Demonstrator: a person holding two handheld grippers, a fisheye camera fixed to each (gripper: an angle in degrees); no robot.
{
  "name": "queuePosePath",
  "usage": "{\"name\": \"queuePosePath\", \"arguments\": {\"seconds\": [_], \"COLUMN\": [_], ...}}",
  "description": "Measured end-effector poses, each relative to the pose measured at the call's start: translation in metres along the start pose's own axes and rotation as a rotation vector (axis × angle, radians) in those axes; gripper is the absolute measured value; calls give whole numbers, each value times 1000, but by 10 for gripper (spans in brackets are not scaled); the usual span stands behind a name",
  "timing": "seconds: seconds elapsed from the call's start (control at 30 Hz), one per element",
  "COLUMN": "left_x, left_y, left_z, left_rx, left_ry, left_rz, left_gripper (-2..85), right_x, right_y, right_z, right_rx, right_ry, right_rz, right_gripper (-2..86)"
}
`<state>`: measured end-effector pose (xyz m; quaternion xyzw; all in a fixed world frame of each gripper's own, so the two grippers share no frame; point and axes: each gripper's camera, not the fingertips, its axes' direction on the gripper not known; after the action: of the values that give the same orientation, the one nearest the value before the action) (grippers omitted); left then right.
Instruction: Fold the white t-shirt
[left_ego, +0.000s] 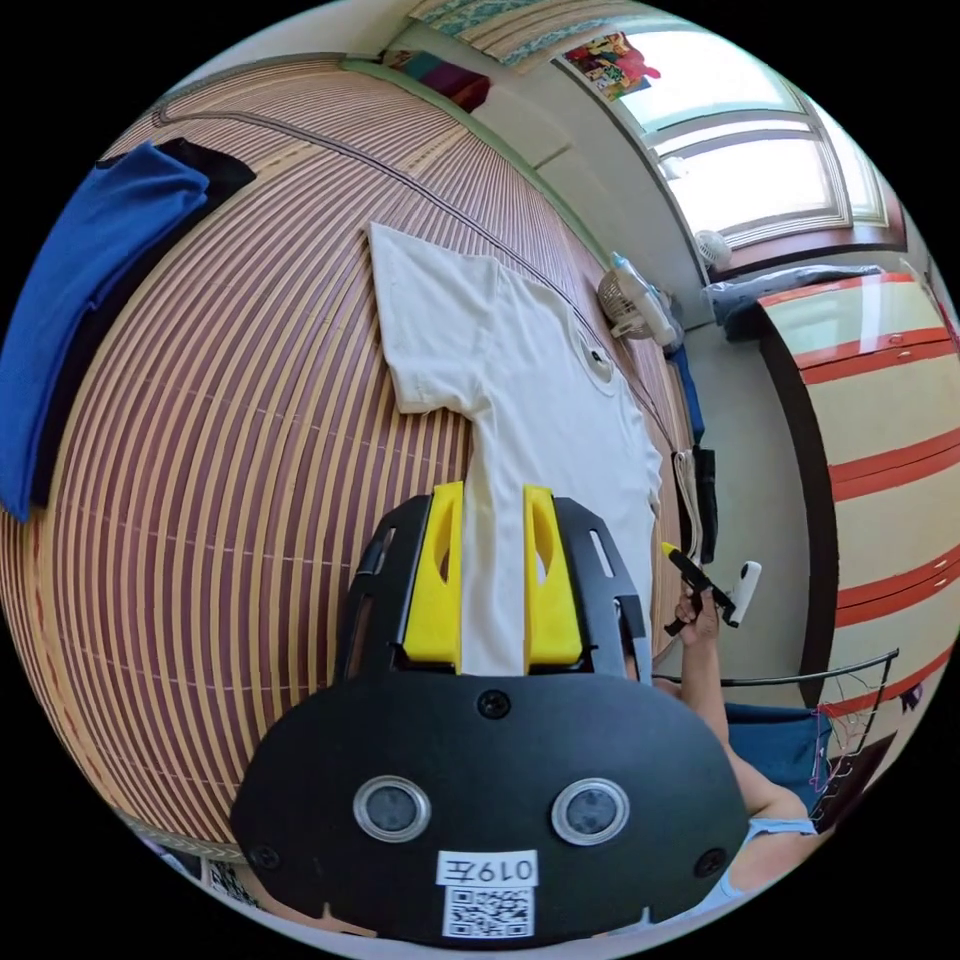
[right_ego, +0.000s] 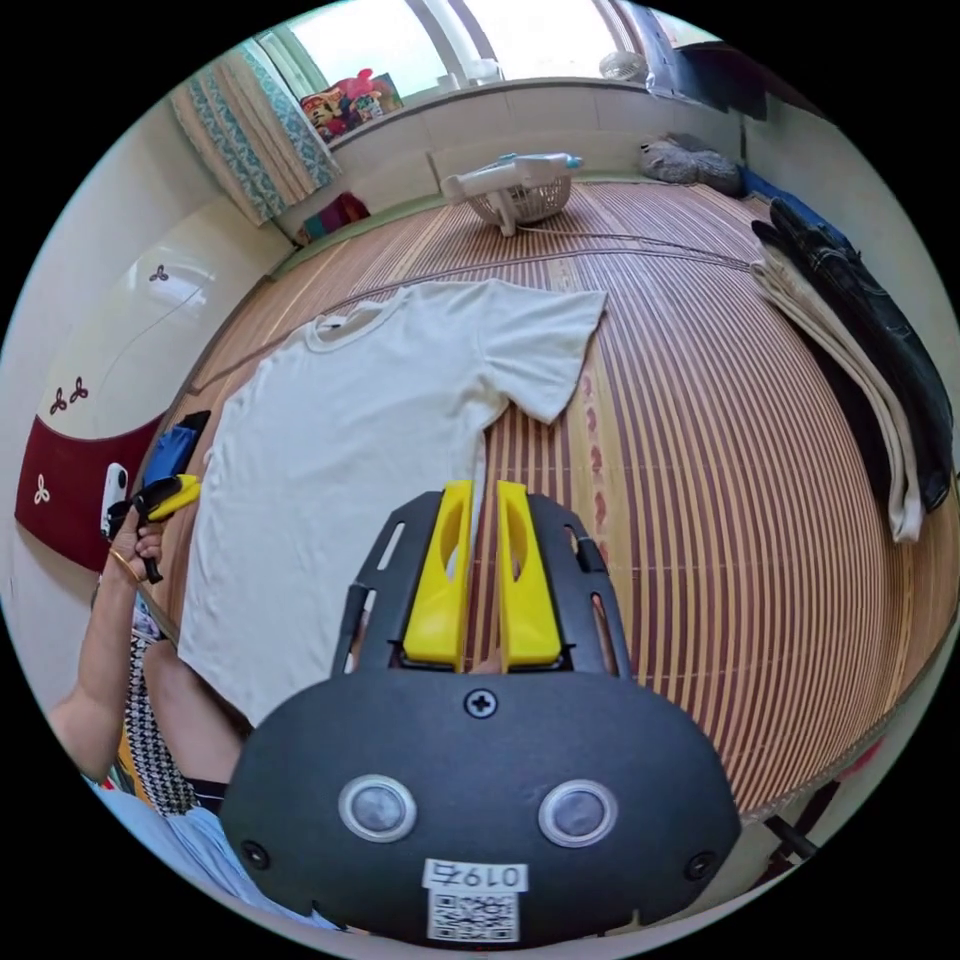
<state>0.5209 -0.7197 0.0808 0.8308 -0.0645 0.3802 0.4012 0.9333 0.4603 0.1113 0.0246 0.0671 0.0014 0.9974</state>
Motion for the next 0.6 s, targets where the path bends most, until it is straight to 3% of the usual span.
{"name": "queuePosePath", "arguments": {"seconds": [0.37, 0.6], "left_x": [-3, -2], "left_y": [-50, -67], "left_z": [24, 28], "left_rx": [14, 20], "left_ry": [17, -4], "left_rz": [-25, -20], "left_gripper": [34, 22], "right_x": [26, 26], "right_y": [-27, -33], "right_z": [33, 47], "right_rx": [23, 23], "right_ry": [-161, -92], "right_rz": [62, 36], "right_gripper": [72, 29]}}
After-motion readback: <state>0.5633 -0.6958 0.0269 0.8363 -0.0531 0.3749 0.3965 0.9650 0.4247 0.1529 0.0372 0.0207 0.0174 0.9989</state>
